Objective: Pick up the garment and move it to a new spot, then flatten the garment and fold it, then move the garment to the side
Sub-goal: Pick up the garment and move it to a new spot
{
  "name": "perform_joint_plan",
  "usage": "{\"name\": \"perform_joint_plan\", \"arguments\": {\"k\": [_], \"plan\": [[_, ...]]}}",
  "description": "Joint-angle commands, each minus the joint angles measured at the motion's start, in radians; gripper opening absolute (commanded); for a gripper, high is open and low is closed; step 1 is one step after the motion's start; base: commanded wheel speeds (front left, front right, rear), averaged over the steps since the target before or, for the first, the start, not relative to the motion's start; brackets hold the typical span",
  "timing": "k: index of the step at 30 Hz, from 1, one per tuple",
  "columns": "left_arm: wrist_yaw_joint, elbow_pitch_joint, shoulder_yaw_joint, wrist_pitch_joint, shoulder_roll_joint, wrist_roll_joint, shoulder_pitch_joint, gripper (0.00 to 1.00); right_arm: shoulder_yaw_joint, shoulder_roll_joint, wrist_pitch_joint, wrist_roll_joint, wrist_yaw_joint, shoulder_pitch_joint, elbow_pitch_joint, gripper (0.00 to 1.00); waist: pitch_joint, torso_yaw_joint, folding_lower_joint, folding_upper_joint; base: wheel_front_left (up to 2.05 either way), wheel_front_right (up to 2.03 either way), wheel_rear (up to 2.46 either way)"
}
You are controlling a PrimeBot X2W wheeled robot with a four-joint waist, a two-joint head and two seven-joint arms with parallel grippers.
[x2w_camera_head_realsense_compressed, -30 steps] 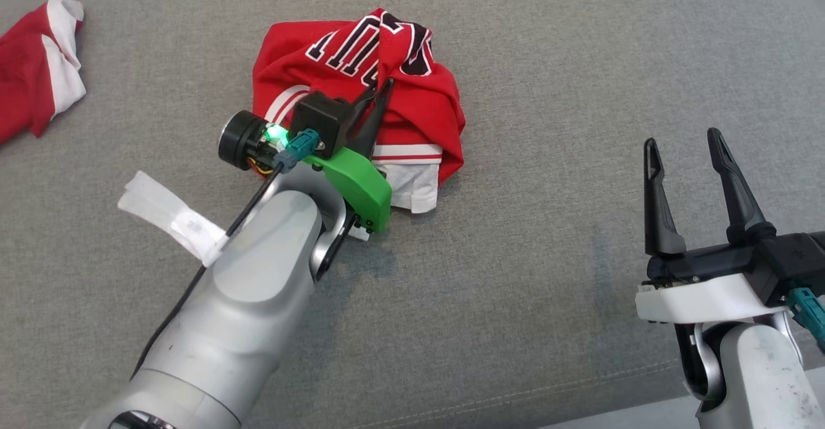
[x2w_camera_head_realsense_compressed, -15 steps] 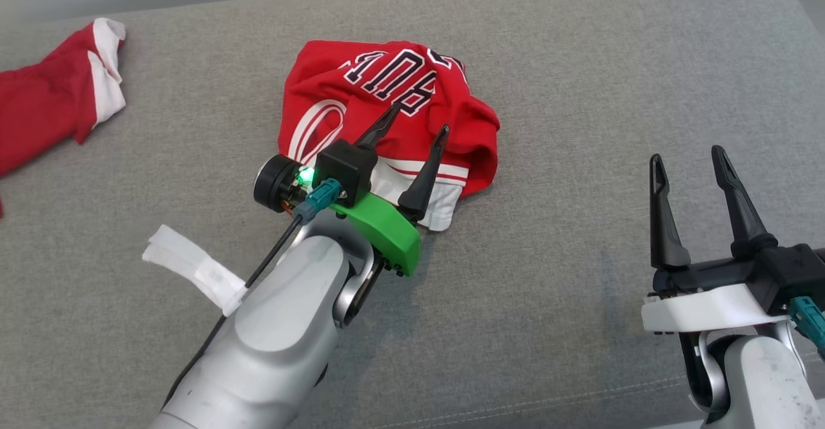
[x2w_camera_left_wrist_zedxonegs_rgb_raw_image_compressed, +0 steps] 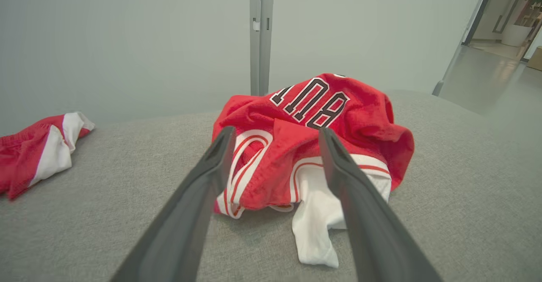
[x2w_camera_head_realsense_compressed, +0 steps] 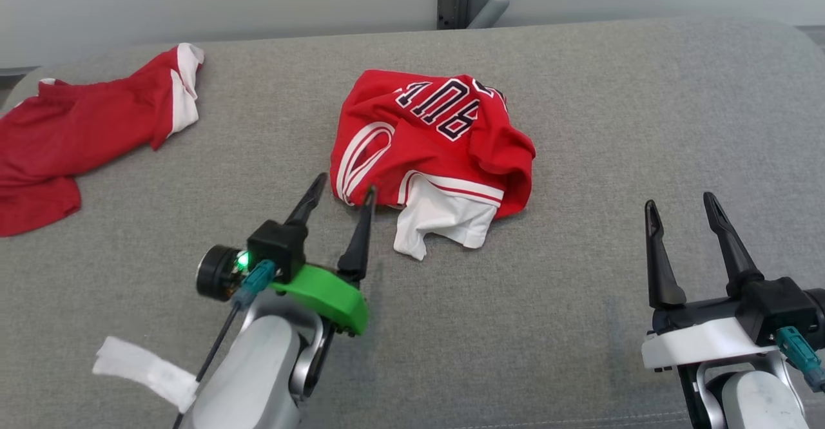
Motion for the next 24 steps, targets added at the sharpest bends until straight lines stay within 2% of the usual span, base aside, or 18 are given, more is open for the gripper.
{"name": "perform_joint_plan", "arguments": {"k": [1, 7, 14, 24], "plan": [[0.01, -0.026, 0.031, -0.001, 0.012, 0.018, 0.035, 1.0, 0.0, -0.003, -0.003, -0.004, -0.001, 0.011, 0.001, 1.0, -0.027, 0.023, 0.0, -0.0001, 0.0, 0.0, 0.0], [0.03, -0.159, 0.171, -0.001, 0.022, 0.071, 0.2, 1.0, 0.013, -0.003, -0.003, 0.0, -0.001, 0.031, 0.004, 1.0, -0.05, 0.03, 0.0, -0.0001, 0.0, 0.0, 0.0], [0.038, -0.267, 0.286, 0.0, 0.016, 0.116, 0.341, 1.0, 0.029, -0.003, -0.003, 0.012, -0.001, 0.056, 0.009, 1.0, -0.063, 0.031, 0.0, -0.0001, 0.0, 0.0, 0.0], [0.02, -0.346, 0.405, -0.001, -0.012, 0.152, 0.467, 1.0, 0.048, -0.003, -0.003, 0.036, -0.001, 0.089, 0.023, 1.0, -0.077, 0.019, 0.0, -0.0001, 0.0, 0.0, 0.0]]}}
